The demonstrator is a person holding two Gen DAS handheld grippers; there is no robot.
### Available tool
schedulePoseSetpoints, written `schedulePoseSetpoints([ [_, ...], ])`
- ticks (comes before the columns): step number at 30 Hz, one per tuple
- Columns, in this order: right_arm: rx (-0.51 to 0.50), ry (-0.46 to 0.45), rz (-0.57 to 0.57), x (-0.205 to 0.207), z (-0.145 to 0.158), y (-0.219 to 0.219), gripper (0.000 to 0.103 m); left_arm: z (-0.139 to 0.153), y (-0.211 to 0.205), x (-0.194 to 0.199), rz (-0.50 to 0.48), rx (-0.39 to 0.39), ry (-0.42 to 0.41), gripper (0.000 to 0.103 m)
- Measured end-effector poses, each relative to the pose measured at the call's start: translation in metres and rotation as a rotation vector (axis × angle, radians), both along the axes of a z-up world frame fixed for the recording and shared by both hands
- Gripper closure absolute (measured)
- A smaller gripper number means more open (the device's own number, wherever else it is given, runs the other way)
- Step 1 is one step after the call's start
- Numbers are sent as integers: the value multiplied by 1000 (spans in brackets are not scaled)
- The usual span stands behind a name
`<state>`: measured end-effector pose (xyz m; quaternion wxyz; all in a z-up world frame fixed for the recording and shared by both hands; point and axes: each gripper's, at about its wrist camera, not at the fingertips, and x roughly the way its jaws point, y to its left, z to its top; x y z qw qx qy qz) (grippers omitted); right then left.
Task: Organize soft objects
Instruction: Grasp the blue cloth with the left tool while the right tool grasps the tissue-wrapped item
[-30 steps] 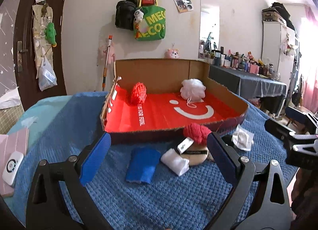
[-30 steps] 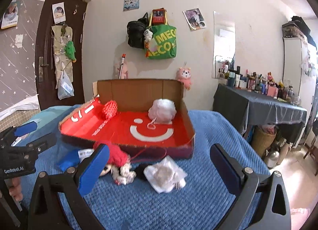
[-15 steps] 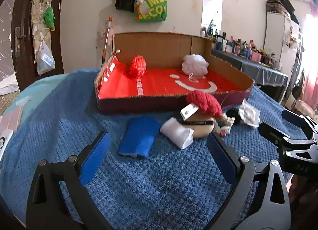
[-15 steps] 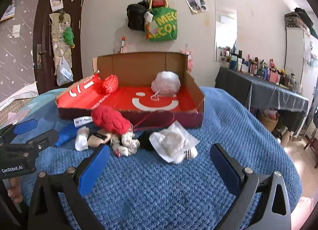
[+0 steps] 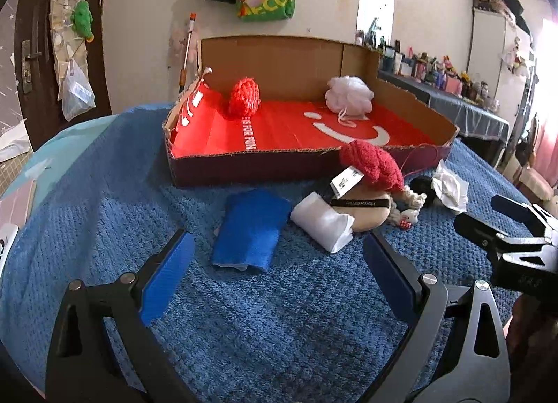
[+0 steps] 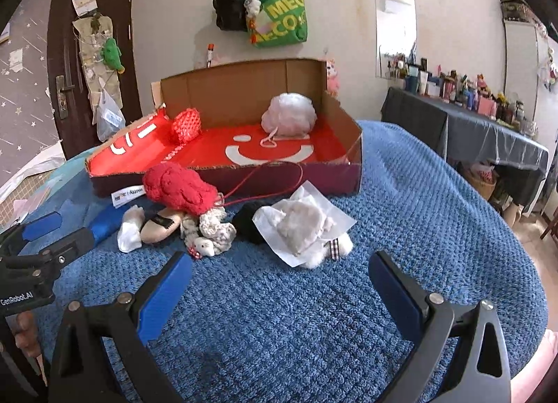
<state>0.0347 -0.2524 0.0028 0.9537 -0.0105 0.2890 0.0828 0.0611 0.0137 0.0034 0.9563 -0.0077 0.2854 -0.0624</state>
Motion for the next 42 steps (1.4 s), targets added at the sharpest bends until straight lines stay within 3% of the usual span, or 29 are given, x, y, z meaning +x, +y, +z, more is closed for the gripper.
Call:
schedulePoseSetpoints([
  [8,21,91,18,23,-3,-9,0,-2,1,20,6,96,81,4],
  [20,-47,160,60,55,3,-14,2,-7,19,50,-23,90,186,6],
  [26,-71,197,90,66,-1,-10,9,-11,19,61,-52,122,212,14],
  [29,-72,214,100,71,-2,-10,14,-14,19,66,-62,128,228,23],
  [35,-28,243,113,78,-3,-14,25,-18,19,76,-98,112,261,29],
  [42,-18,222,129,77,0,-14,37,-17,19,79,-124,100,265,52],
])
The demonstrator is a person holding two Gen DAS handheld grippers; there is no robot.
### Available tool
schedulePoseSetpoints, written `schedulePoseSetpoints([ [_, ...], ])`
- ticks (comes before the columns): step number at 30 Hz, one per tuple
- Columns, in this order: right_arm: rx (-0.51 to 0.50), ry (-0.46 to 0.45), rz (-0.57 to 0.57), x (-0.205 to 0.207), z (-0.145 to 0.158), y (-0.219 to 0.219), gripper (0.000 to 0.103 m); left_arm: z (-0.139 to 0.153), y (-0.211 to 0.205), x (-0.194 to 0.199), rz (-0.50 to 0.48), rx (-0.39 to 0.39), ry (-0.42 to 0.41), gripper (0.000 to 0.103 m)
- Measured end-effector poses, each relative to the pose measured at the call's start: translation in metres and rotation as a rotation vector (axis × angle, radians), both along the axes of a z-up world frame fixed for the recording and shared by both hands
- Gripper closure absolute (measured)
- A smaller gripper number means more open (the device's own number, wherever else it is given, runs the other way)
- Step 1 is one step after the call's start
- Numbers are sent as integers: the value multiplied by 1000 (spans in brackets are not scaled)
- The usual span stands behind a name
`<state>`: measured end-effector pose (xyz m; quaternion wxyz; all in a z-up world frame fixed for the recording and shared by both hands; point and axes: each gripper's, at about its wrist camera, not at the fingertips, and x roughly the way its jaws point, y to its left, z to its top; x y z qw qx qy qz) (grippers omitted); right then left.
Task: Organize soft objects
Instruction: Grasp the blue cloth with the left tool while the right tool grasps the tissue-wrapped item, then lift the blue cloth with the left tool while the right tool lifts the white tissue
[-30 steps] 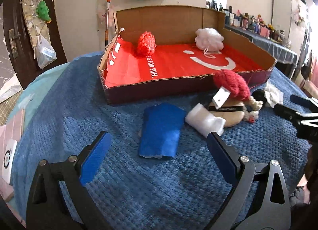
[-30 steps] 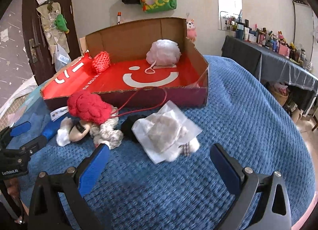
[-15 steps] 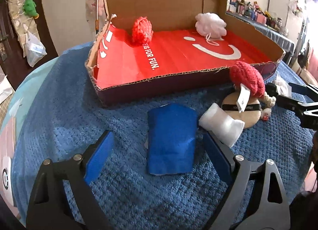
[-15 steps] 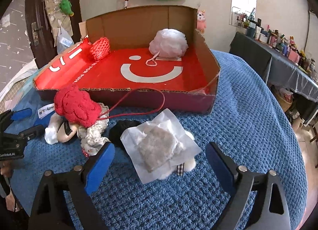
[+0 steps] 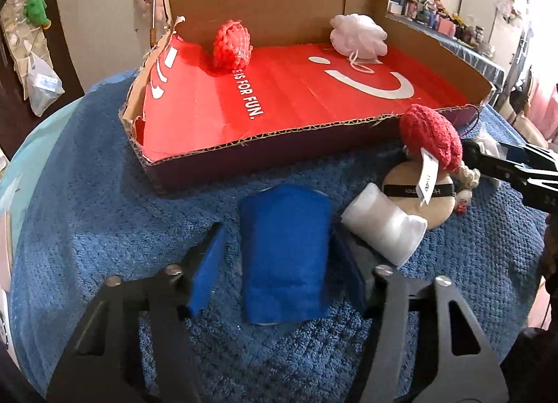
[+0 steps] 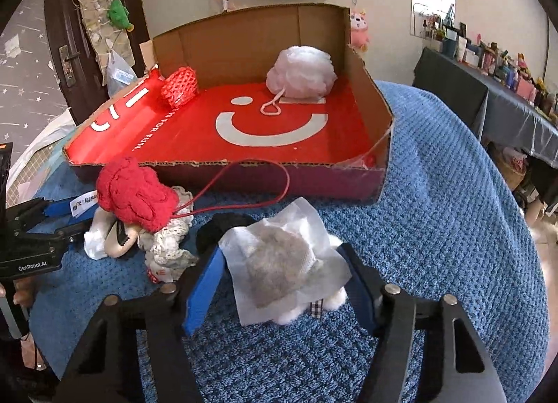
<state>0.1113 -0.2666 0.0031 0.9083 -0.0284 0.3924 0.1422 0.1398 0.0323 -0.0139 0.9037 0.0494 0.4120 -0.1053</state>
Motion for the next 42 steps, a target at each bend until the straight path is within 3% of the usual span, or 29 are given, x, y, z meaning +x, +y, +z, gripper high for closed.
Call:
schedulePoseSetpoints([
  [4,-6,-29,-2,-5,4,-2,50,2,1,-3,4,2,-10,69],
  [11,-8,-62,-7,-10,12,-4,66,9,7,-10,17,-32,-18,75],
  [35,38,-140,-4,-21,37,-7,67,28,3,-21,-16,-44,-65,75],
  [42,69,-87,3,-15,26,-10,64,26,1,-22,-28,-39,-58,74],
])
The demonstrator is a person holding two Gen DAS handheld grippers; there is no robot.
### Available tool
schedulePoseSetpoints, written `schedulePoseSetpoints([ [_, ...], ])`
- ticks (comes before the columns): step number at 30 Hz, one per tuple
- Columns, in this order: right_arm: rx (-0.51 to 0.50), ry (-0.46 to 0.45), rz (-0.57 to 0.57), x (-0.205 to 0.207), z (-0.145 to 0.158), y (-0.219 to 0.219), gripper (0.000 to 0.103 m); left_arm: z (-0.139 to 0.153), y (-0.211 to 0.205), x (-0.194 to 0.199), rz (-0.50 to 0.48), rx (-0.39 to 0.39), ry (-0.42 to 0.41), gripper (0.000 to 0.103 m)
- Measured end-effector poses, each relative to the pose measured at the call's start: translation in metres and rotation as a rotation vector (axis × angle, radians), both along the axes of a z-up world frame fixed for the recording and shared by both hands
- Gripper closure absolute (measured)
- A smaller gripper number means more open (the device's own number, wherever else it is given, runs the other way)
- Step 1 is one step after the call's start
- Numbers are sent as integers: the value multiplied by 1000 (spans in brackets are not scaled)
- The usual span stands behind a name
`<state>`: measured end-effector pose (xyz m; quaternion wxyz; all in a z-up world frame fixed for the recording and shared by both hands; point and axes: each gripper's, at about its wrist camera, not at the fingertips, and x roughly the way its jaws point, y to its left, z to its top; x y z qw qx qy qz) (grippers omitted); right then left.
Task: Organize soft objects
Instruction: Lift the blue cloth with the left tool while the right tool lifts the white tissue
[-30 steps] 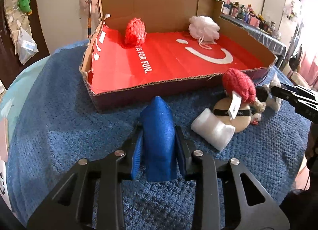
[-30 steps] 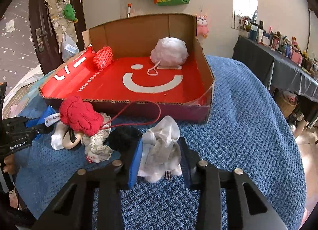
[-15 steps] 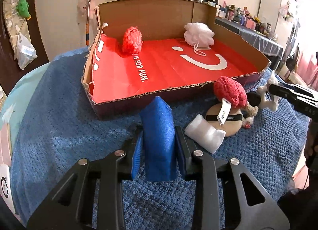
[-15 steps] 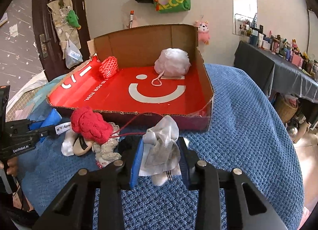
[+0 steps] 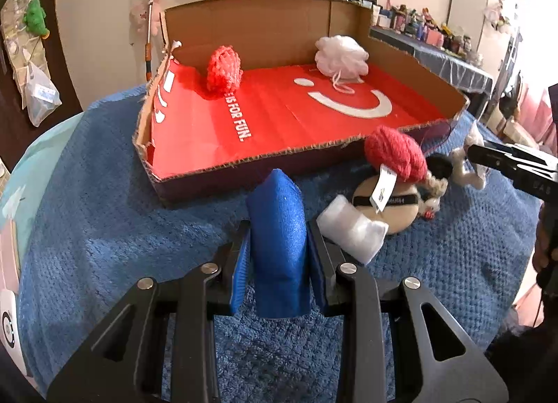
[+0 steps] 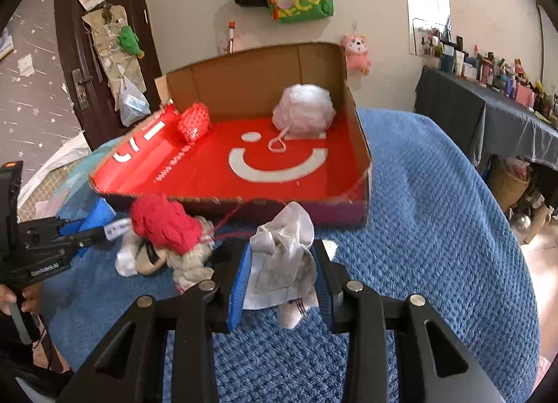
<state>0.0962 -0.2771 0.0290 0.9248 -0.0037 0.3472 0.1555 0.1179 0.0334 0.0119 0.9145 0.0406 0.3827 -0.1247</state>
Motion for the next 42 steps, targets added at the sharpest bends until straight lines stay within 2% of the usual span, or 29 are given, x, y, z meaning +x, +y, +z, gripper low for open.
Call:
schedulePoseSetpoints([
  [2,-12,11,-14,0,-5,-2,56,-5,-3,0,-4,20,7,74],
  [10,-41,44,-24,0,-18,-10,48,-22,-5,5,5,37,46,71],
  [12,-53,28,-10,-2,-16,-8,42,-23,-4,6,5,30,47,50],
  [13,-61,19,-2,-4,-16,-6,37,-23,-4,5,5,27,48,48],
  [14,-73,8,8,-5,-15,-5,32,-23,-4,6,4,25,50,48],
  [16,-105,-17,32,-9,-13,1,30,-23,-4,5,10,29,36,47],
  [22,-175,-22,84,-8,-15,13,30,-25,-4,6,17,31,37,48],
  [23,-182,-21,87,-7,-16,14,30,-25,-5,6,17,32,35,51],
  [24,-185,-17,92,-6,-18,14,30,-25,-5,6,15,33,35,60],
  [25,-192,-13,96,-4,-19,15,31,-26,-5,7,14,35,35,62],
  [27,-209,-10,100,-3,-22,17,44,-26,-6,7,7,30,37,70],
  [28,-211,0,108,-1,-24,18,58,-26,-6,7,4,26,39,72],
  [29,-209,4,111,-1,-25,18,67,-25,-7,7,1,26,38,74],
  [31,-214,-1,117,-2,-26,19,69,-24,-7,6,-2,19,36,78],
  [33,-214,-21,119,-5,-22,20,85,-23,-7,6,-4,14,36,78],
  [42,-158,-32,113,-7,-15,15,90,-16,-7,3,-13,1,25,79],
])
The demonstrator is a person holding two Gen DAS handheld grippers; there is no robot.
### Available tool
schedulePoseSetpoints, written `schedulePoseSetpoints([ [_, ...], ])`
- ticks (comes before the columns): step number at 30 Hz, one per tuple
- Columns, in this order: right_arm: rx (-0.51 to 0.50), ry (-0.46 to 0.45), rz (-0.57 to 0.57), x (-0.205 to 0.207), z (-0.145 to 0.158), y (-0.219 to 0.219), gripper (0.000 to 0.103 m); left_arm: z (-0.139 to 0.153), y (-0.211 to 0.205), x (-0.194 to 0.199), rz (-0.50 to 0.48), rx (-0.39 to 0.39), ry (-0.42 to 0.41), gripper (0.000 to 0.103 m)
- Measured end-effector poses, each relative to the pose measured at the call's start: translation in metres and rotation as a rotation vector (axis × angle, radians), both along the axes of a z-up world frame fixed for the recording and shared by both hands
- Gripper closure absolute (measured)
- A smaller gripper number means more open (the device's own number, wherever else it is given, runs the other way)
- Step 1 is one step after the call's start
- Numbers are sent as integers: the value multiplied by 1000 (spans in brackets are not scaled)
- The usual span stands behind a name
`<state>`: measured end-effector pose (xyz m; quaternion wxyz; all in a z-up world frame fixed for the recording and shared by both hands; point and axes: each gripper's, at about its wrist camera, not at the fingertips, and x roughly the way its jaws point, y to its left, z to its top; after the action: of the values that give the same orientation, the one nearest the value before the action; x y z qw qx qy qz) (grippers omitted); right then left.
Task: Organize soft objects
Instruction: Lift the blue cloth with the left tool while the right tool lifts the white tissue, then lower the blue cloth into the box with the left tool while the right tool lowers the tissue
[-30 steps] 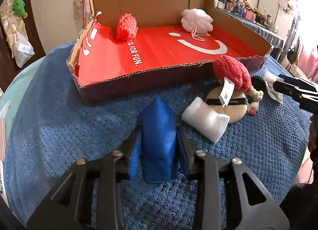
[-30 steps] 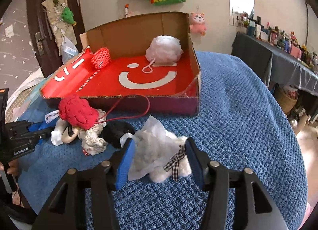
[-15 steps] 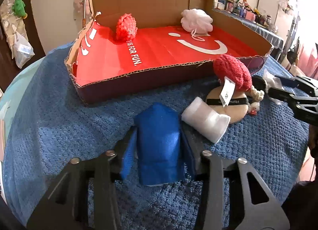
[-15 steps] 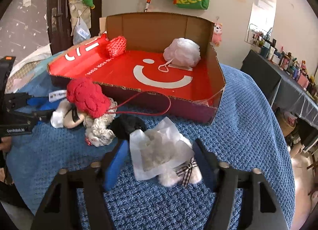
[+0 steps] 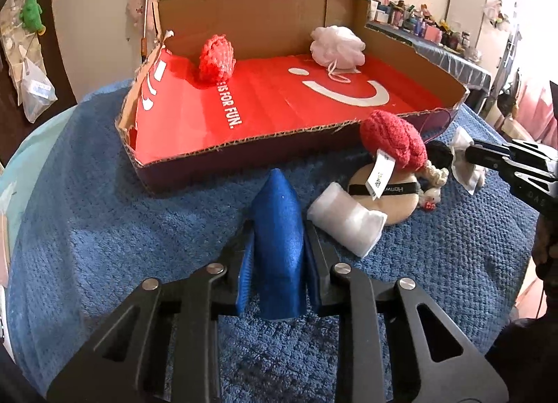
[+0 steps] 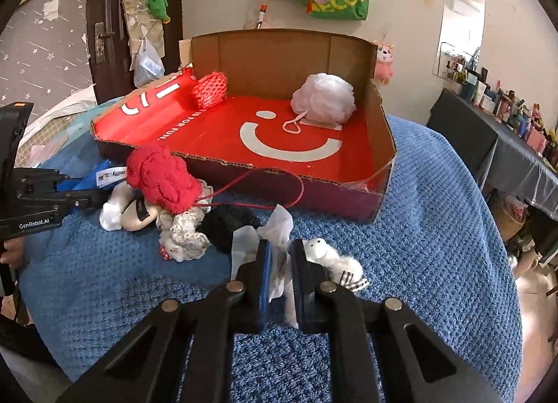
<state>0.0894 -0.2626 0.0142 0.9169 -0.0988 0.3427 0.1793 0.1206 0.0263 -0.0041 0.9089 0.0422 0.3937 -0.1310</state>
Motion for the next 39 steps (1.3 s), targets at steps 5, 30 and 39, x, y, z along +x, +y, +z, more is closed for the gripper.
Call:
schedulePoseSetpoints([
  [5,38,-38,5,-6,14,-3,91,13,1,-6,-7,-5,-28,79],
  [30,-36,117,1,176,47,37,91,55,-8,133,-13,72,8,79],
  [39,-132,192,-22,204,31,48,91,36,-10,173,2,138,78,79],
])
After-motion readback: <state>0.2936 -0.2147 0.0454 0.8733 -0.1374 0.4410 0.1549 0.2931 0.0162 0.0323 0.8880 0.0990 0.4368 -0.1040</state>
